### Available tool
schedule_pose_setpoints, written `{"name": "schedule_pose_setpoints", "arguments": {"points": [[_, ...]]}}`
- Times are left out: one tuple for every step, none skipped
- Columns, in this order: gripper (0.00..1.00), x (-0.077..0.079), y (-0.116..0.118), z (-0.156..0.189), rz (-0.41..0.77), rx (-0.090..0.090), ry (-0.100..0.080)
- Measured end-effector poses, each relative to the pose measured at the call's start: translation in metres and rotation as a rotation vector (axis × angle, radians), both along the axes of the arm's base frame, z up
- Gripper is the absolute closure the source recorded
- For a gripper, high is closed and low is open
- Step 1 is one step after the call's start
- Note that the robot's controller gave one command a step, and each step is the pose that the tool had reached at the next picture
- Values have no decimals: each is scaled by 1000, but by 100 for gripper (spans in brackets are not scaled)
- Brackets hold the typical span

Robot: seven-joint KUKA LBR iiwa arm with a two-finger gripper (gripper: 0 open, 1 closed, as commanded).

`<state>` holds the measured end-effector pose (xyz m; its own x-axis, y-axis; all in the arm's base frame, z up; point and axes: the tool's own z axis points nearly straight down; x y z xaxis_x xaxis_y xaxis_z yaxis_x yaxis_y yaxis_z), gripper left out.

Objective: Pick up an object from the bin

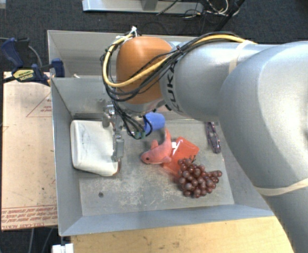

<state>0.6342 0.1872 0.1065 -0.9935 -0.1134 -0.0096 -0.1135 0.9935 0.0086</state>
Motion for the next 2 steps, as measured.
{"name": "schedule_pose_setpoints", "arguments": {"points": [[0,7,-59,0,57,-9,8],[0,7,-90,9,6,-9,5]]}}
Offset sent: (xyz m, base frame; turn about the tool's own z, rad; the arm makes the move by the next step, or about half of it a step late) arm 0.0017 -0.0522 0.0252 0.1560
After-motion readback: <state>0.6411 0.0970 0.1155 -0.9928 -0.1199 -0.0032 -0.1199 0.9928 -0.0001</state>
